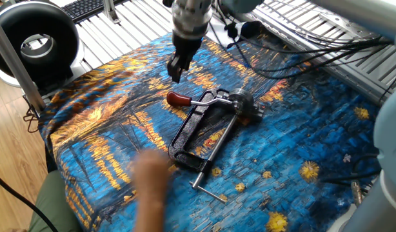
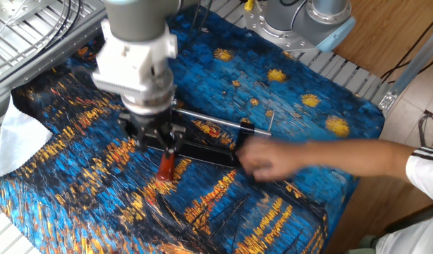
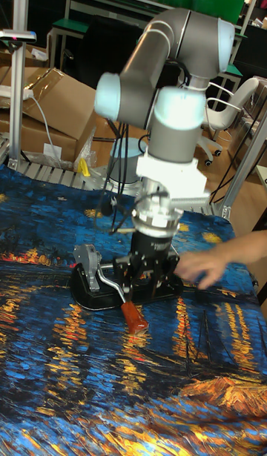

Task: Pull up the lever

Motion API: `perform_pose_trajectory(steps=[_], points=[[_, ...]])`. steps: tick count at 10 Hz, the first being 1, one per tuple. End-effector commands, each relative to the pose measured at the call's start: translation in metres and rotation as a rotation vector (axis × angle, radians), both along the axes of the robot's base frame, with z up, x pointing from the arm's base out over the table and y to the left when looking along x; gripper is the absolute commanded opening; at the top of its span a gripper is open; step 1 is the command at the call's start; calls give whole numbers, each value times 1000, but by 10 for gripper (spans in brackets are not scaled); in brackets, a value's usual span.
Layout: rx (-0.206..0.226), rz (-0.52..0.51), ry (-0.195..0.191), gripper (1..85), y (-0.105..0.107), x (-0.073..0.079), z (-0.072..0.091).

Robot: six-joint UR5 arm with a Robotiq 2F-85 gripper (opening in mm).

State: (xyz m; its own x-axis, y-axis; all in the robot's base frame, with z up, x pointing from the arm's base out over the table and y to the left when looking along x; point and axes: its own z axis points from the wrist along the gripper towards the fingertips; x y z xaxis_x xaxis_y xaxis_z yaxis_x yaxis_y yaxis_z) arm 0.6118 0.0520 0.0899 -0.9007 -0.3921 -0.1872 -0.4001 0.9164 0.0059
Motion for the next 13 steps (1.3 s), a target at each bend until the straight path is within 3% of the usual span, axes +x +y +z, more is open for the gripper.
perform_pose_trajectory(steps=[1,2,4,6,8,10,13], points=[[1,2,5,507,2,-1,-17],[-27,-4,39,507,-5,-9,-19],[-39,-15,92,507,-9,-23,-20],[-43,-30,110,500,-10,-27,-21],[-16,-36,86,500,-3,-21,-20],[-7,-34,58,497,4,-13,-43],[-17,-33,36,497,0,-7,-62]])
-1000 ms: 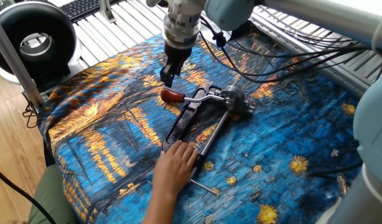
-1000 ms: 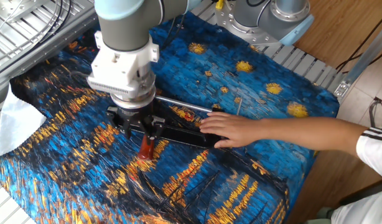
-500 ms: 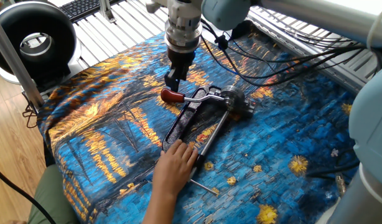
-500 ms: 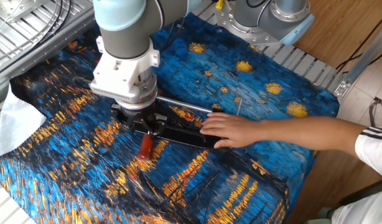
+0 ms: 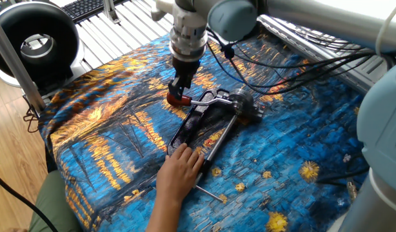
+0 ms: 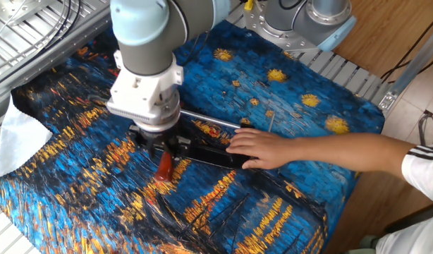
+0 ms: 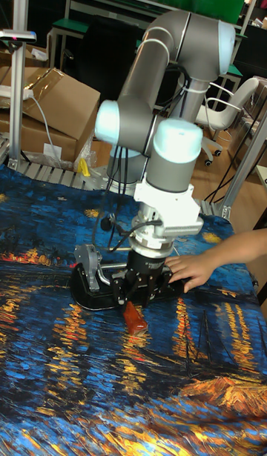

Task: Pull up the lever

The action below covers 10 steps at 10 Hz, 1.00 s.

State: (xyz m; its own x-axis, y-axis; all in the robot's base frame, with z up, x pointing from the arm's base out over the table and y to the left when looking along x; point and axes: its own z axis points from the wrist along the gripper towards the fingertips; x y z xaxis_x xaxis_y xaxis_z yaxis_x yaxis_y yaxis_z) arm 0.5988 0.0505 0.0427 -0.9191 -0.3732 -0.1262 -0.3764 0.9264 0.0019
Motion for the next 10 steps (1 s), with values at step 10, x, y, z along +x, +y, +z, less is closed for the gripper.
perform_pose_trajectory(steps=[10], points=[[14,-28,-26,457,10,12,-35]])
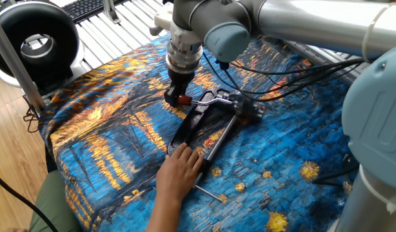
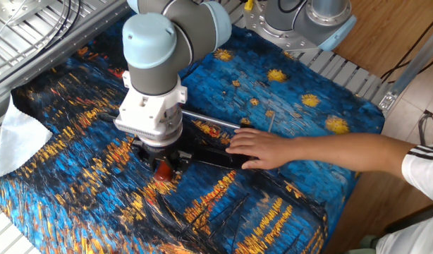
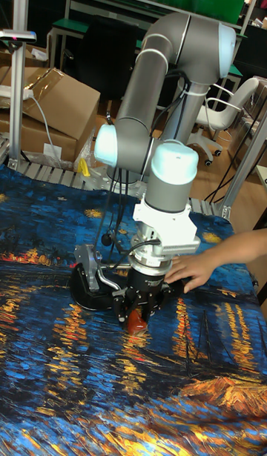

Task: Pull up the lever

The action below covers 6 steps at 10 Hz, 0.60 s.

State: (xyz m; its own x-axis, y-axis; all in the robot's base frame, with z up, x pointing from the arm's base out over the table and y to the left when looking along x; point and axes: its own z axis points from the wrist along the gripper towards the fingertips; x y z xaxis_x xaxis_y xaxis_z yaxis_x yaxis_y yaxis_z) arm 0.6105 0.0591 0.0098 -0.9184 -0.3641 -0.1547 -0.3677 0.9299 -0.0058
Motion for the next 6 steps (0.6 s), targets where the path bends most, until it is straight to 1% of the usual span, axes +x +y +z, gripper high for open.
perform_pose_trajectory(steps=[1,2,4,5,6], points=[[13,-31,9,397,2,-1,-1],[8,-43,19,333,1,-4,2],[-1,-32,39,243,-15,-2,12],[-27,-52,49,123,-22,-3,16],[-61,-74,54,73,-25,-5,20]])
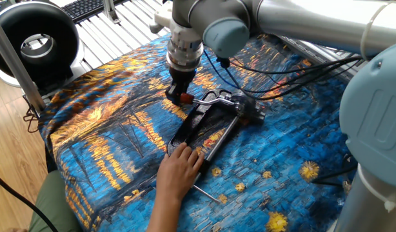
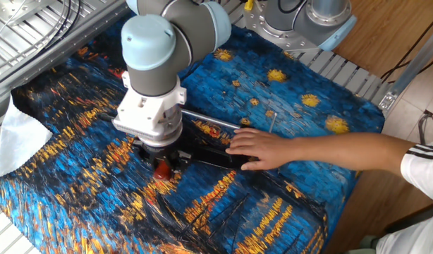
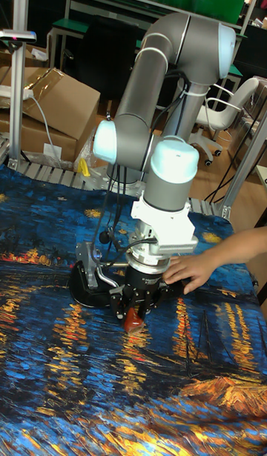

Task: Pull up the lever

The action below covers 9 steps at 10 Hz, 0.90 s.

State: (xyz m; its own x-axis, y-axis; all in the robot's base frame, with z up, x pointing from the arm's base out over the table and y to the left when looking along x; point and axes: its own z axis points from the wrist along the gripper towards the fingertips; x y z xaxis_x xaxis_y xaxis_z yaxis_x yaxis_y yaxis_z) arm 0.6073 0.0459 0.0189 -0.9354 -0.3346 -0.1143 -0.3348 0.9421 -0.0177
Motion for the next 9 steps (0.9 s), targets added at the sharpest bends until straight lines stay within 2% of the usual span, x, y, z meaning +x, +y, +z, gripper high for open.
perform_pose_trajectory(steps=[1,4,7,9], points=[[-70,-68,31,10,-8,-3,18],[-82,-94,71,10,8,-10,46],[-92,-51,117,10,-28,-16,71],[-142,-88,143,10,-31,-33,86]])
